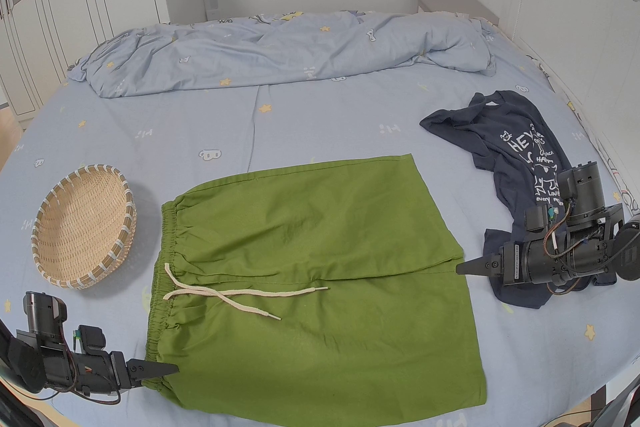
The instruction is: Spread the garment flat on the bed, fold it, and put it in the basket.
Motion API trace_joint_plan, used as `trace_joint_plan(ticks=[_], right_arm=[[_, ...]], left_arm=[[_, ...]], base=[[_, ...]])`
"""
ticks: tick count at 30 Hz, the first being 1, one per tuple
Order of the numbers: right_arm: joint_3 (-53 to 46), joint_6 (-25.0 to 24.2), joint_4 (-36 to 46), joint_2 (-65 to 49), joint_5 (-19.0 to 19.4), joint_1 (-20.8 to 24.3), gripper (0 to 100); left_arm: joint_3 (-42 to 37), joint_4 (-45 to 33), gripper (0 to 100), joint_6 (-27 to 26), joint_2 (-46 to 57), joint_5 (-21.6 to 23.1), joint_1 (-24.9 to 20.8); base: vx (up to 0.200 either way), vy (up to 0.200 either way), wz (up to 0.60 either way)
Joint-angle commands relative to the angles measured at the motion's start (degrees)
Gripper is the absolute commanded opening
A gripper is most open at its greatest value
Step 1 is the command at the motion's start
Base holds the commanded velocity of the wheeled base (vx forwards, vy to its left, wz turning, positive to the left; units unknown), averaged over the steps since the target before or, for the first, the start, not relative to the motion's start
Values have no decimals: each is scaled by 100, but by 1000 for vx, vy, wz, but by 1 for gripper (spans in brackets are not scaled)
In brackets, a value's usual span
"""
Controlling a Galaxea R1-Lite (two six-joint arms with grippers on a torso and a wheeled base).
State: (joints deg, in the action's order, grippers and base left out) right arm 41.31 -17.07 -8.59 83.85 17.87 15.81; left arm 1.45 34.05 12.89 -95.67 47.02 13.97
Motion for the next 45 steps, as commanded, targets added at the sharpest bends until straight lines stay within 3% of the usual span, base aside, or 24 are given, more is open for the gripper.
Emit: trace_joint_plan(ticks=[1, 7, 11, 21, 25, 28, 30, 45], right_arm=[[-1, 2, -2, 9, -3, -8, 100], [-9, 10, -2, 18, -3, -8, 100], [-9, 10, -2, 26, -3, -8, 100], [-9, 2, -2, 26, -3, 1, 100], [-9, 2, -2, 9, -12, -8, 100], [-9, 2, -2, 9, -12, 1, 100], [-9, 2, -2, 9, -12, -8, 100], [-9, 2, -2, 0, -12, -8, 100]], left_arm=[[-40, 5, 100, 3, 31, 0, 27], [-40, 5, 100, -32, 49, -35, 80], [-40, 5, 100, -374, -92, -158, 457], [171, 322, 100, -392, -742, -88, 88], [101, 594, 100, -383, -593, 334, -52], [101, 594, 100, -383, -575, 352, -52], [-4, 594, 100, -383, -321, 800, -44], [-127, 559, 100, -401, 13, 1099, 220]], base=[[0, 0, 0], [0, 0, 0], [0, 0, 0], [0, 0, 0], [0, 0, 0], [0, 0, 0], [0, 0, 0], [0, 0, 0]])
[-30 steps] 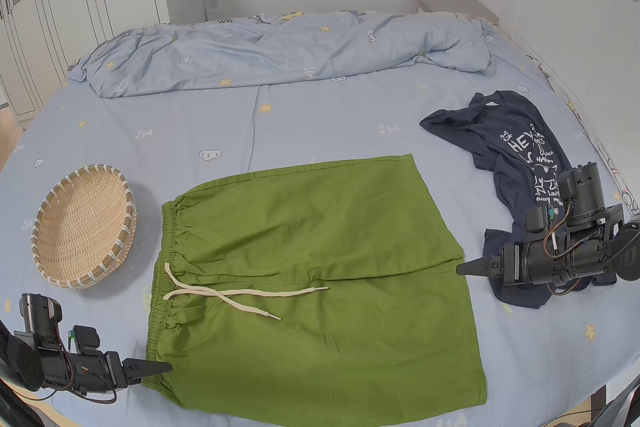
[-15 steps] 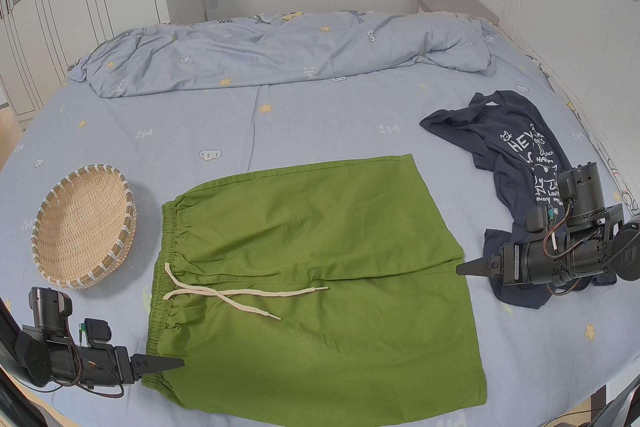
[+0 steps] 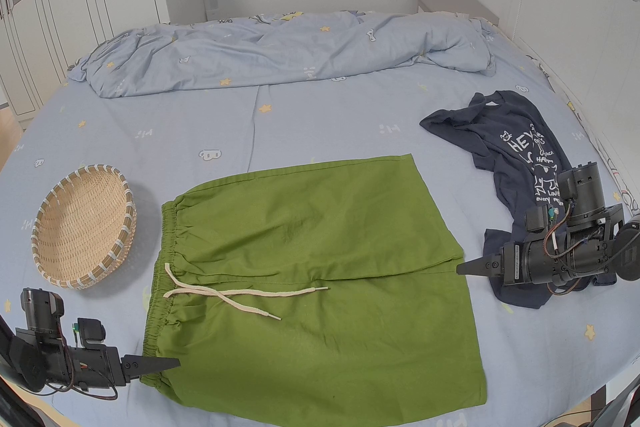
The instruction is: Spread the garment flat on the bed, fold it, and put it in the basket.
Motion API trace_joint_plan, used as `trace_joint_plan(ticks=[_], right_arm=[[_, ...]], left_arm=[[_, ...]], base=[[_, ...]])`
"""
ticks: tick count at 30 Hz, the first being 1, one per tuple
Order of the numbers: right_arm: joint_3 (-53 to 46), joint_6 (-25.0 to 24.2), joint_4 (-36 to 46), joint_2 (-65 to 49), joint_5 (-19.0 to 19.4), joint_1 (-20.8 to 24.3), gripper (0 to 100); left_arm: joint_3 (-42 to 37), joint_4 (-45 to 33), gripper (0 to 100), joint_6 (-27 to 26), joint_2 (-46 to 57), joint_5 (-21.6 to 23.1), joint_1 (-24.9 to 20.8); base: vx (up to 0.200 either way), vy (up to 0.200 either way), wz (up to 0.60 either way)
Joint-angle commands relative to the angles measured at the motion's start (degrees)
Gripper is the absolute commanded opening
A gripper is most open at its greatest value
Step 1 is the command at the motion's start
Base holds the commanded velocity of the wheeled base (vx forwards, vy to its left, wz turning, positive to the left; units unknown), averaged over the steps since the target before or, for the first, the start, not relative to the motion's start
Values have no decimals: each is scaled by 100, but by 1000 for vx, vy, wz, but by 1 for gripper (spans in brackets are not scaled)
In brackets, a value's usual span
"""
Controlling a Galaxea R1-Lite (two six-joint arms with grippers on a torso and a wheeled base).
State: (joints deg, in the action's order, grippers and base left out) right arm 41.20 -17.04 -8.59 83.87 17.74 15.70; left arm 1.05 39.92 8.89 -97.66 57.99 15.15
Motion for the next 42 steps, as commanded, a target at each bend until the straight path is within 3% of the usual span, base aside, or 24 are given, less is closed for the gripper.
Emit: trace_joint_plan(ticks=[1, 7, 15, 26, 27, 42], right_arm=[[2, -1, -2, 6, 2, 3, 100], [2, -1, -2, 6, 2, 12, 100], [2, -1, -2, 6, 2, 3, 100], [2, -1, -2, -2, 2, 3, 100], [2, -1, -2, -2, 2, 3, 100], [-7, -1, -2, 6, 2, 3, 100]], left_arm=[[-87, -90, 100, -1, 247, 2, 163], [-87, -248, 100, -45, 449, 11, 251], [-87, -609, 100, -54, 959, 344, 251], [-87, -925, 100, -607, 704, 318, 260], [-87, -934, 0, -607, 704, 318, 260], [-87, -934, 0, -625, 775, 318, 603]], base=[[0, 0, 0], [0, 0, 0], [0, 0, 0], [0, 0, 0], [0, 0, 0], [0, 0, 0]])
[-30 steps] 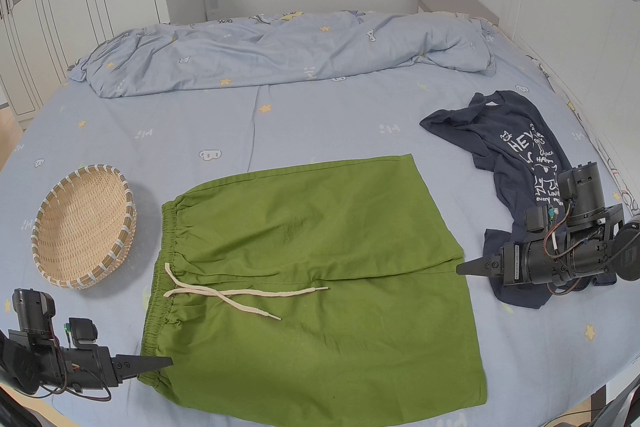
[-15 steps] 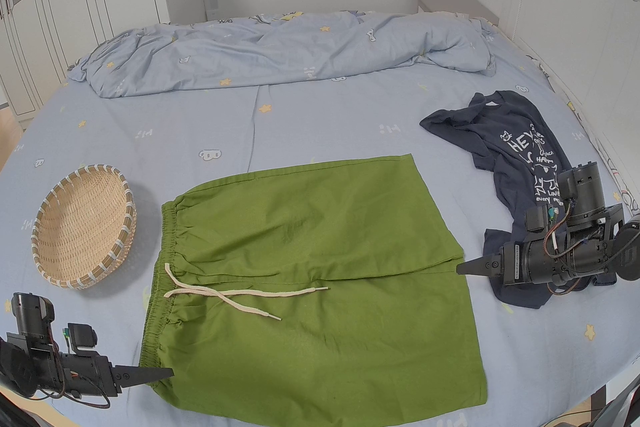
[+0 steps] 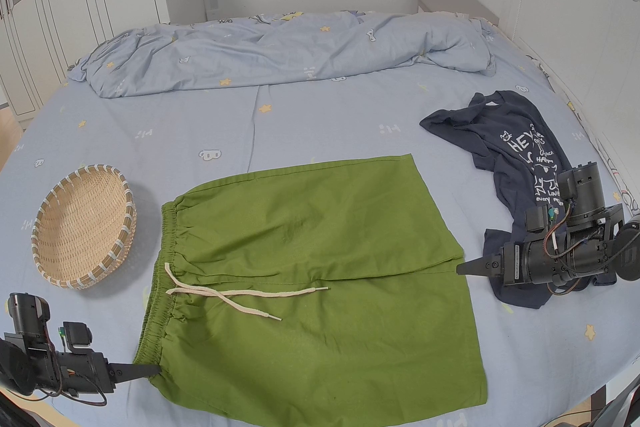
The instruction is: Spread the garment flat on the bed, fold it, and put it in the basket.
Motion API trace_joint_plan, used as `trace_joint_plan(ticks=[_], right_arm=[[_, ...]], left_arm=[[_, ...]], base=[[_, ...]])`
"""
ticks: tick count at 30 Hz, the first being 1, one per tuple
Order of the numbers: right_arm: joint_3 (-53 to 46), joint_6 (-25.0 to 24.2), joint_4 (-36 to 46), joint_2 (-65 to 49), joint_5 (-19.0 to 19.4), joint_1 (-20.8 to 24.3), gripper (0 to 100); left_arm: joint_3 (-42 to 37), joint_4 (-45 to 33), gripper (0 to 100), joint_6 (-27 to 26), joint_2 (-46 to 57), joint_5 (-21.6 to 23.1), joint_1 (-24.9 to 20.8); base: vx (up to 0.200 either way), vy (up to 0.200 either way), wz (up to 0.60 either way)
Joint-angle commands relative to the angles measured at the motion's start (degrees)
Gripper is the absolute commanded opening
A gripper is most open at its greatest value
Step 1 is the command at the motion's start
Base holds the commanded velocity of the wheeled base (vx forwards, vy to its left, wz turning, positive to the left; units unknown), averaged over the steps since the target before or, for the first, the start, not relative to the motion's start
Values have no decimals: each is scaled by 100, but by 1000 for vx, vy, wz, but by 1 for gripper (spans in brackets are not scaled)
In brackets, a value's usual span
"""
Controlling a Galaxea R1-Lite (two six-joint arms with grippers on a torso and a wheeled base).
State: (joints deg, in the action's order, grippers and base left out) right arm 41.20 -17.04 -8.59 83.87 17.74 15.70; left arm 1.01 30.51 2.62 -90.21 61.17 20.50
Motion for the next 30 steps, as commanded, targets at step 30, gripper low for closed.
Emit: trace_joint_plan(ticks=[30], right_arm=[[-1888, 61, 130, 428, 1759, -94, 100]], left_arm=[[-48, -186, 0, -666, -577, -440, 577]], base=[[0, 0, 0]])
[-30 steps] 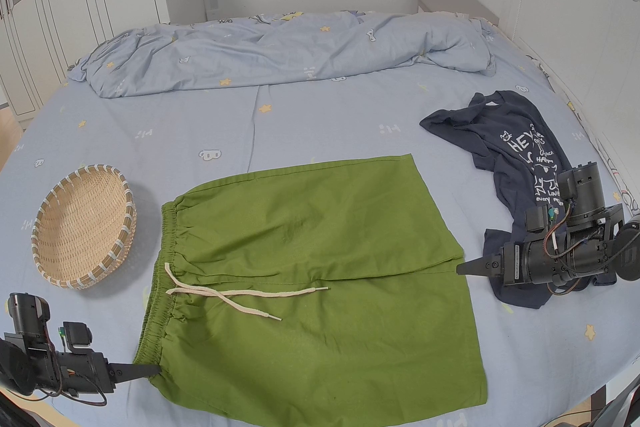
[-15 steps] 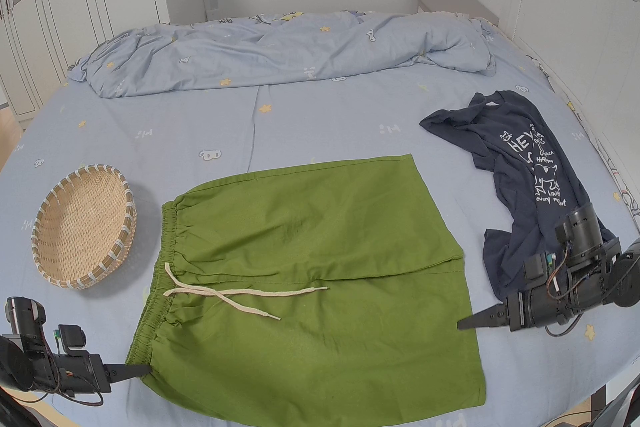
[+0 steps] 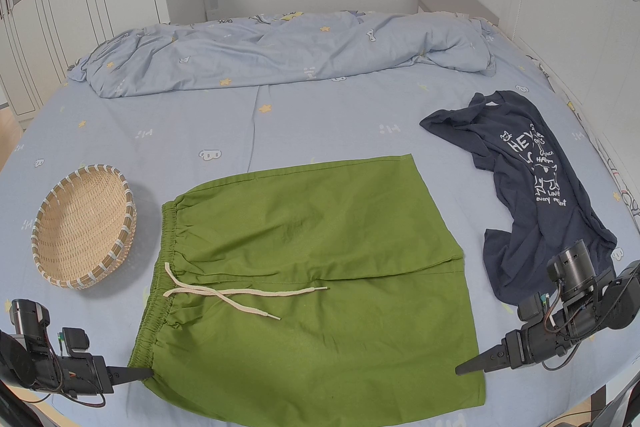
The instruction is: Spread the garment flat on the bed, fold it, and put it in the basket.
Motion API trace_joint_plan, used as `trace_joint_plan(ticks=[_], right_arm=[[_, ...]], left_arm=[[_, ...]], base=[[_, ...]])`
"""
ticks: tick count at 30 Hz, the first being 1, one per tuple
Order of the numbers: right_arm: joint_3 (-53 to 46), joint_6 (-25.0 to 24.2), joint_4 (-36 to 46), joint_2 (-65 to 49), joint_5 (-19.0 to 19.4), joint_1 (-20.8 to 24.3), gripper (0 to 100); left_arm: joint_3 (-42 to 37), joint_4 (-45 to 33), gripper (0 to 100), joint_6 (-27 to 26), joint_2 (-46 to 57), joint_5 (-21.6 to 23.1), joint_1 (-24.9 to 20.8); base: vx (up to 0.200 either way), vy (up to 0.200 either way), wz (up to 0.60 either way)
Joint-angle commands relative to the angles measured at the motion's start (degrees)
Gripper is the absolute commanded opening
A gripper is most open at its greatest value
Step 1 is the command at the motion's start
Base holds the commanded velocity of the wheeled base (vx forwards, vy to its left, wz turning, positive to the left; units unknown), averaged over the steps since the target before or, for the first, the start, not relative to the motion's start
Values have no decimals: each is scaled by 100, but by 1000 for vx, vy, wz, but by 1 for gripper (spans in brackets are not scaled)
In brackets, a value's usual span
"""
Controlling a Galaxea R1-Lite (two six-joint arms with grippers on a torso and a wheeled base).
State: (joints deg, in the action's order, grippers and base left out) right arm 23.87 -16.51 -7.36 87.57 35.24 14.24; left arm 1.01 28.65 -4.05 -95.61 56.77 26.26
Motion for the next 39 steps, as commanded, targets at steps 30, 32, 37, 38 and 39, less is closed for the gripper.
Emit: trace_joint_plan(ticks=[30, 32, 37, 38, 39], right_arm=[[-374, 315, -169, 885, 360, 510, 100], [-392, 306, -213, 868, 431, 501, 100], [-418, 306, -266, 841, 475, 475, 100], [-427, 306, -257, 850, 527, 457, 100], [-427, 306, -266, 850, 527, 457, 100]], left_arm=[[-48, 27, 0, 0, -107, 1, -16], [-48, 27, 0, 0, -107, 1, -16], [-48, 27, 0, 0, -107, 1, -16], [-48, 27, 0, 0, -107, 1, -7], [-48, 27, 0, 0, -107, 1, -7]], base=[[0, 0, 0], [0, 0, 0], [0, 0, 0], [0, 0, 0], [0, 0, 0]])
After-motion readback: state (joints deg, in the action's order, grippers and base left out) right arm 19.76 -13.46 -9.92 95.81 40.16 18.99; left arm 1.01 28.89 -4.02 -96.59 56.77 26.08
